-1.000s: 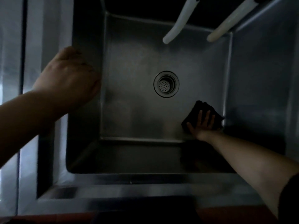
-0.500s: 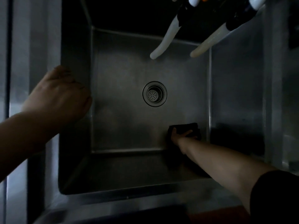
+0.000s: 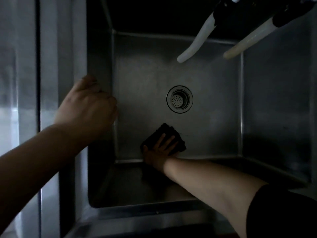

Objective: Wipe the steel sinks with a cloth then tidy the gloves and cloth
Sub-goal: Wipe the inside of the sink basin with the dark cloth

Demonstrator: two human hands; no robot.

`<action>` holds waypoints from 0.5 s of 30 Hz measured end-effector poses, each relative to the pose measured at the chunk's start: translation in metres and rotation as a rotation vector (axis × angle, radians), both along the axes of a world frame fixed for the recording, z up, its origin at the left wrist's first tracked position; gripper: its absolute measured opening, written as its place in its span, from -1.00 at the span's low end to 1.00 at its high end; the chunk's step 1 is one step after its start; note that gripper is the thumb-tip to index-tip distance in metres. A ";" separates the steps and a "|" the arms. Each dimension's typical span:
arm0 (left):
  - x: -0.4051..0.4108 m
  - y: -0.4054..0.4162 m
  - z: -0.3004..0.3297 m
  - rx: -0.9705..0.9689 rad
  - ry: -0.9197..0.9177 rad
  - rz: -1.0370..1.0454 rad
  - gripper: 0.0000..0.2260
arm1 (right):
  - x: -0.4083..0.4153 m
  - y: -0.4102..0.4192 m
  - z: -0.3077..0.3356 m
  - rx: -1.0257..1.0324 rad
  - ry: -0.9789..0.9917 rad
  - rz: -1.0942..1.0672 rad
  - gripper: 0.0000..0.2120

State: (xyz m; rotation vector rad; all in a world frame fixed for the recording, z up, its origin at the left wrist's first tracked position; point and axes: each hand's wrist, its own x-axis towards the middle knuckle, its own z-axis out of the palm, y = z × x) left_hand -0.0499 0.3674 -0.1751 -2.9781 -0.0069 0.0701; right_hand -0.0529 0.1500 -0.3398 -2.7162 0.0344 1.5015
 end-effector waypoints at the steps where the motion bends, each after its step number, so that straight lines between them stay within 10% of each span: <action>1: 0.000 0.000 0.000 0.005 0.010 0.005 -0.73 | -0.006 0.007 0.000 0.019 0.015 0.041 -0.12; 15: -0.001 -0.001 0.003 0.008 0.091 0.027 -0.71 | 0.041 0.035 -0.022 0.314 -0.207 0.887 -0.18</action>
